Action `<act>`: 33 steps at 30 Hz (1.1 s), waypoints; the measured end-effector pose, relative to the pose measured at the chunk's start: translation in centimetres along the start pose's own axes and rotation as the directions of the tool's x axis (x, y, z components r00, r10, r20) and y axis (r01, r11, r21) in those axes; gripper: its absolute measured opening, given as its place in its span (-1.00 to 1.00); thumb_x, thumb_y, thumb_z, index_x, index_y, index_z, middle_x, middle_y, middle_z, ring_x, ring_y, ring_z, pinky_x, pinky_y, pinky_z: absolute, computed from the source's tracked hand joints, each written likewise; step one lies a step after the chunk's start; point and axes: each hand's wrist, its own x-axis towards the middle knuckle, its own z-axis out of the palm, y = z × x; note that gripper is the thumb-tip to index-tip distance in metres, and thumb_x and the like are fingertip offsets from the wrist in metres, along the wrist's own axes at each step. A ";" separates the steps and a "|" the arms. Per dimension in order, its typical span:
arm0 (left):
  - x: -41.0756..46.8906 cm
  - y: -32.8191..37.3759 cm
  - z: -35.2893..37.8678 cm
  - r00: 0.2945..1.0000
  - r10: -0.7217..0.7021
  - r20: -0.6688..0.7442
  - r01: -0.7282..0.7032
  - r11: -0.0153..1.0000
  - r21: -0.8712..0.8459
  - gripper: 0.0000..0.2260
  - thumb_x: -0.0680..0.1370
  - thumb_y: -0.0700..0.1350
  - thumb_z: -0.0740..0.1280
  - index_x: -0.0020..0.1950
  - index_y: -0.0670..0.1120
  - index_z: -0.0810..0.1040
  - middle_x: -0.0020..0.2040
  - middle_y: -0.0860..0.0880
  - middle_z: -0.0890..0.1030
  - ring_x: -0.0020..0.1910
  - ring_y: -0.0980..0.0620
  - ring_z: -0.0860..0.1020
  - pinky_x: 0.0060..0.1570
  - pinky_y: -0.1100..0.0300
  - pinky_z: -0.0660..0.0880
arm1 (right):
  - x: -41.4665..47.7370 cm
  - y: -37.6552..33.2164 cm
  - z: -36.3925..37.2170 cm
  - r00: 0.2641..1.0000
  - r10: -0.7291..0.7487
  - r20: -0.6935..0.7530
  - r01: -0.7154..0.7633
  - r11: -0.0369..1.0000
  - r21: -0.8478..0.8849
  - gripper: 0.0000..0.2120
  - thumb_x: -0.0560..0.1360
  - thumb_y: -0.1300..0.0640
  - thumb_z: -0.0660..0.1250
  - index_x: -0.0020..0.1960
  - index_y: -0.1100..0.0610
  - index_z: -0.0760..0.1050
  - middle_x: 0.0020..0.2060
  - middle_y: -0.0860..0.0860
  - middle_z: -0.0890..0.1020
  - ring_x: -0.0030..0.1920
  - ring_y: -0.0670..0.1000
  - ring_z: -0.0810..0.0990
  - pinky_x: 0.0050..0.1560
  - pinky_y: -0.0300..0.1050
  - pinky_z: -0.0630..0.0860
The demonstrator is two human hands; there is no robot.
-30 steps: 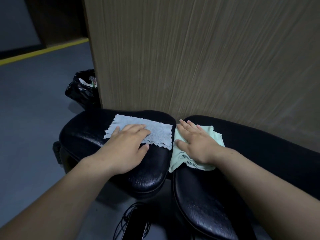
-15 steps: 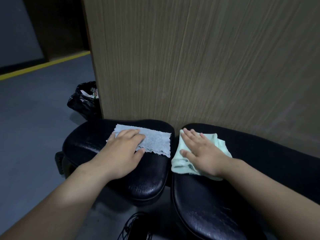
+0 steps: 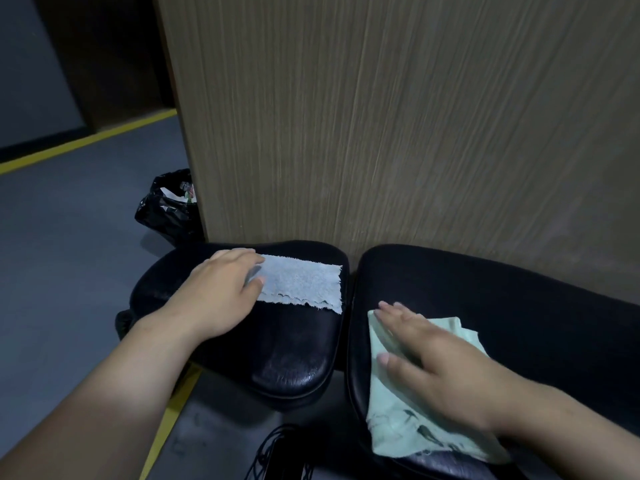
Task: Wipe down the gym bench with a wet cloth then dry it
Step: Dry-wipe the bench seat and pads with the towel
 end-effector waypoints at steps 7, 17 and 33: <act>2.7 -2.7 -0.2 0.976 -0.146 -0.161 0.147 0.989 -0.004 -0.70 0.61 -0.24 0.16 0.29 -0.13 0.56 0.28 -0.09 0.57 0.25 -0.15 0.49 0.20 -0.10 0.46 | 10.2 -1.9 -2.8 0.913 0.092 -0.397 -0.089 0.996 0.026 -0.81 0.54 0.08 0.32 0.09 0.02 0.66 -0.09 -0.11 0.71 -0.05 -0.09 0.64 -0.05 -0.24 0.47; 5.0 -3.8 1.3 0.964 -0.200 -0.177 0.198 0.980 -0.030 -0.74 0.62 -0.03 0.26 0.29 -0.01 0.57 0.19 -0.04 0.60 0.25 -0.10 0.45 0.19 -0.10 0.41 | 16.8 0.1 0.4 0.939 0.225 -0.260 -0.242 0.969 -0.038 -0.82 0.52 -0.04 0.40 -0.01 0.06 0.62 0.01 0.02 0.59 -0.03 0.03 0.58 -0.08 -0.13 0.49; 4.5 0.6 -0.2 0.938 -0.215 -0.273 0.096 0.916 -0.389 -0.91 0.59 -0.07 0.29 -0.12 0.07 0.48 -0.22 0.07 0.59 -0.34 0.10 0.50 -0.34 0.21 0.33 | 11.8 0.0 -0.8 0.829 0.206 -0.521 0.135 0.829 0.542 -0.85 0.55 0.23 0.33 -0.12 0.01 0.45 -0.23 -0.03 0.60 -0.25 -0.06 0.55 -0.14 -0.11 0.53</act>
